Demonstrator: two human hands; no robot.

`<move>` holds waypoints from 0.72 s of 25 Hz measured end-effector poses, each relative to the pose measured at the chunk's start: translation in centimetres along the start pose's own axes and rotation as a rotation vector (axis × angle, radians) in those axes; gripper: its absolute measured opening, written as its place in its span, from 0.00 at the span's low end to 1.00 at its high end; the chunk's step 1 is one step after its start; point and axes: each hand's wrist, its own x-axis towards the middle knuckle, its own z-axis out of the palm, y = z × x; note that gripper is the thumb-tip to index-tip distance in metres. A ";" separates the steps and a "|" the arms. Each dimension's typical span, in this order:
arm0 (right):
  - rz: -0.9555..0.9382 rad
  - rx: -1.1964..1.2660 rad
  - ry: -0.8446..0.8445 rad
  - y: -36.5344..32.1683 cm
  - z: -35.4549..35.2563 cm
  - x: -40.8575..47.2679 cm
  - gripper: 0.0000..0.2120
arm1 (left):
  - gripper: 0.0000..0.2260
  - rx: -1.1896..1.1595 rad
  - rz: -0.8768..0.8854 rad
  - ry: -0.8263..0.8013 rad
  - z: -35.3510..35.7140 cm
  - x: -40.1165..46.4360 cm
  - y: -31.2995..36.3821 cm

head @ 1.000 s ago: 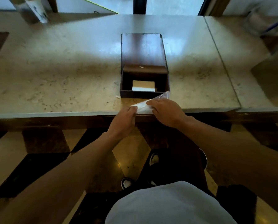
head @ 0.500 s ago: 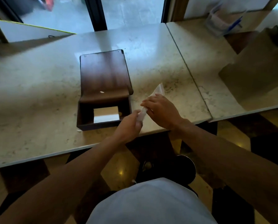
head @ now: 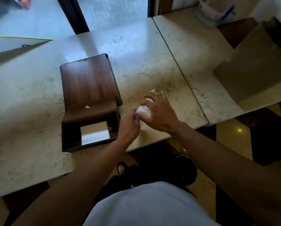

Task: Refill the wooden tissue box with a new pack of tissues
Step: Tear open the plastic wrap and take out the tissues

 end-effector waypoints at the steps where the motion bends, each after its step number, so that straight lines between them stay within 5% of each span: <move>1: 0.083 0.066 0.011 0.1 -0.1 0.2 0.27 | 0.13 0.005 0.004 0.010 0.0 0.4 -0.1; 9: 0.766 0.842 0.301 -1.8 -0.3 3.5 0.11 | 0.17 -0.068 0.138 0.095 -0.8 3.3 -0.6; 13: 0.763 0.974 0.354 -2.3 0.2 4.3 0.12 | 0.21 -0.055 0.159 -0.051 -1.3 3.1 -2.0; 18: 0.781 1.146 0.288 -2.7 0.3 4.0 0.24 | 0.31 -0.071 0.214 -0.231 -2.7 2.4 -2.2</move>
